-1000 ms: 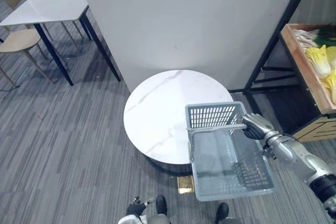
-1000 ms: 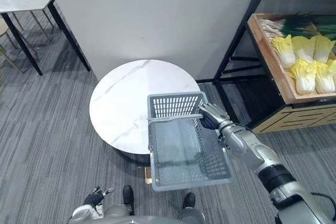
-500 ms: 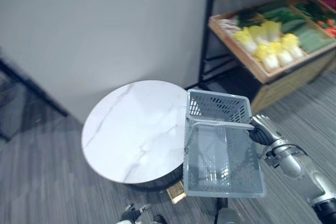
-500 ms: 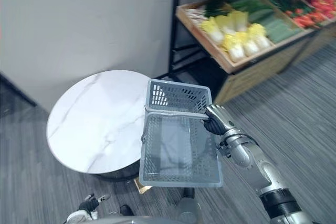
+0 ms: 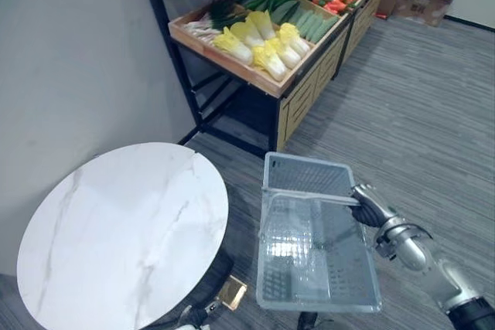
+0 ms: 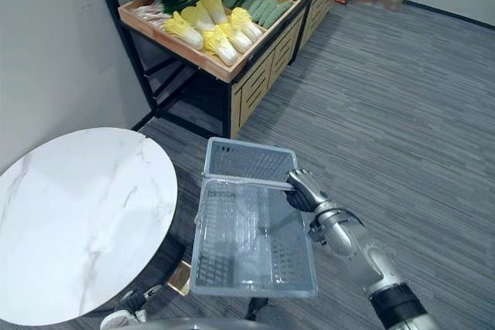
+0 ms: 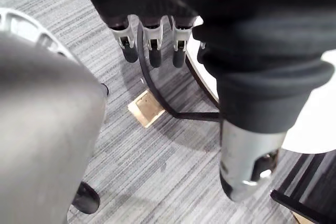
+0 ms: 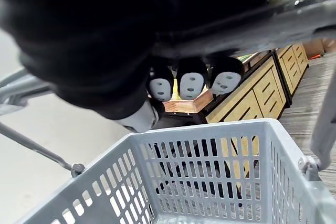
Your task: Pick vegetable in the basket
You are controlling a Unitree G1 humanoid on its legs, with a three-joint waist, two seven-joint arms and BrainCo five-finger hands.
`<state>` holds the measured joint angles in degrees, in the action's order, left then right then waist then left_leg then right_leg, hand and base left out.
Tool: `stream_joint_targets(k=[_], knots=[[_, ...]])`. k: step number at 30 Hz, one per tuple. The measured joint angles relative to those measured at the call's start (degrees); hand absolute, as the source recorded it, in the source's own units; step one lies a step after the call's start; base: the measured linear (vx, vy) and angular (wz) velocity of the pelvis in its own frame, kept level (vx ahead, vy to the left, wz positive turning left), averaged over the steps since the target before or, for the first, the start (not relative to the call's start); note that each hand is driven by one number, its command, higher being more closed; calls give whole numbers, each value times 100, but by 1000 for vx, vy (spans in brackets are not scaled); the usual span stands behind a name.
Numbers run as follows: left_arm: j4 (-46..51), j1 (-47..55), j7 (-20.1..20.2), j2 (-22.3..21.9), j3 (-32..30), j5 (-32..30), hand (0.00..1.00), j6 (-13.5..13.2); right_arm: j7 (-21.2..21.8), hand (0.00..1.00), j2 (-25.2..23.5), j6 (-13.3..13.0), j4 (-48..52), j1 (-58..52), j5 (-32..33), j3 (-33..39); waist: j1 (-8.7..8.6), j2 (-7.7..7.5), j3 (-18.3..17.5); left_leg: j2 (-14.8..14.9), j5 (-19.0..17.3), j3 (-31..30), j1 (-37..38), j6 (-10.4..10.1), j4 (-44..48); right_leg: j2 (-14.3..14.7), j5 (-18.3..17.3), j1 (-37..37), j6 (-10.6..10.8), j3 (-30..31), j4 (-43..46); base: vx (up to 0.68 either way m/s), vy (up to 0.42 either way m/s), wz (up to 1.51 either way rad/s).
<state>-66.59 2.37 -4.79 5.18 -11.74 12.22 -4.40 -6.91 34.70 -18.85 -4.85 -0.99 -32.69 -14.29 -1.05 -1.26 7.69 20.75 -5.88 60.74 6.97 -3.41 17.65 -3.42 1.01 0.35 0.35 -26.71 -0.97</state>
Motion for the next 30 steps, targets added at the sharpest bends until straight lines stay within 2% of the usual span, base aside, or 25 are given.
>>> stream_joint_targets(k=[3,4,5,6,8,9,11,13,16,18,19,20,21,22,24,26,29,30], knots=[[-7,12,16,-59,-42,0,0,-2,0,100,19,-13,26,-44,1,4,-37,124,2,515,84,-81,25,121,923,183,-91,108,-133,291,2,-36,-91,-57],[-5,12,23,-72,-43,1,0,-9,0,100,31,-13,27,-43,3,5,-28,158,17,639,249,-498,-55,316,1279,226,-109,145,-165,509,-1,3,-78,-71],[-4,18,22,-75,-46,5,0,-12,0,100,33,-13,27,-42,3,5,-22,165,22,649,359,-844,-164,397,1446,230,-125,165,-182,609,-5,13,-68,-83],[1,28,11,-85,-44,10,0,-39,0,100,61,-12,23,-41,5,11,-18,134,60,531,351,-1733,-447,374,1719,214,-157,177,-229,840,-7,18,-34,-78],[59,35,-36,-141,-50,43,0,-55,-2,100,114,-7,23,-34,5,39,-5,178,80,-36,-73,-3008,-795,268,1776,138,-194,128,-283,1260,11,24,-8,-97],[68,36,-61,-155,-53,51,0,-59,-2,100,126,-6,23,-34,7,38,2,186,86,-208,-168,-3235,-866,246,1723,126,-194,106,-284,1384,19,59,9,-97],[128,34,-113,-176,-47,64,0,-84,-3,100,138,1,21,-33,10,36,24,235,124,-748,-370,-4014,-1078,168,1081,118,-196,68,-286,1728,45,88,32,-88],[166,35,-112,-206,-51,63,0,-124,-3,100,170,4,9,-16,10,39,55,266,137,-1113,-363,-4636,-1240,125,215,100,-221,-31,-267,2028,133,89,91,-77],[212,31,-110,-252,-71,62,0,-168,-3,100,223,4,-36,-2,17,38,93,319,163,-1354,-193,-5263,-1473,40,-703,20,-290,-137,-155,2290,254,94,148,-56],[213,37,-110,-306,-99,59,0,-169,-1,100,298,5,-79,14,16,38,114,439,157,-1351,120,-5462,-1471,-47,-1156,8,-376,-160,39,2485,382,127,174,-59],[210,82,-111,-354,-103,53,0,-166,-1,100,363,5,-83,65,16,29,144,609,128,-1301,521,-5515,-1450,-151,-1338,66,-434,-209,224,2639,495,220,331,-73],[235,114,-111,-342,-147,50,0,-175,2,100,228,5,-203,168,16,19,151,596,144,-1395,875,-5341,-1351,-81,-1320,-62,-493,-218,360,2805,568,222,345,-67],[270,137,-113,-309,-139,47,0,-178,3,100,207,-2,-217,177,17,-1,139,531,134,-1482,840,-5290,-1332,-77,-1355,-155,-485,-213,381,2821,540,256,415,-40],[276,127,-106,-269,-116,44,0,-174,0,100,186,-15,-231,184,80,2,115,403,127,-1660,722,-5174,-1353,76,-1353,-350,-479,-200,519,2863,420,173,303,-15],[296,117,-107,-202,-99,44,0,-171,0,100,166,-10,-245,184,167,20,124,257,114,-1904,633,-5013,-1340,218,-1343,-583,-435,-204,629,2891,342,188,297,-16],[284,118,-111,-146,-70,41,0,-168,1,100,73,12,-285,186,160,41,145,240,124,-2014,486,-4895,-1188,306,-1345,-695,-460,-233,694,2911,594,159,204,-28],[180,132,-116,-36,184,34,0,-138,-1,100,-272,62,-330,174,154,96,119,269,137,-1968,212,-4747,-752,405,-1366,-586,-468,-747,701,3066,2168,148,171,-38],[164,126,-112,20,314,31,0,-132,-9,100,-428,75,-315,174,147,212,105,199,158,-2012,91,-4695,-571,483,-1356,-603,-442,-1070,664,3096,3053,107,117,-18]])
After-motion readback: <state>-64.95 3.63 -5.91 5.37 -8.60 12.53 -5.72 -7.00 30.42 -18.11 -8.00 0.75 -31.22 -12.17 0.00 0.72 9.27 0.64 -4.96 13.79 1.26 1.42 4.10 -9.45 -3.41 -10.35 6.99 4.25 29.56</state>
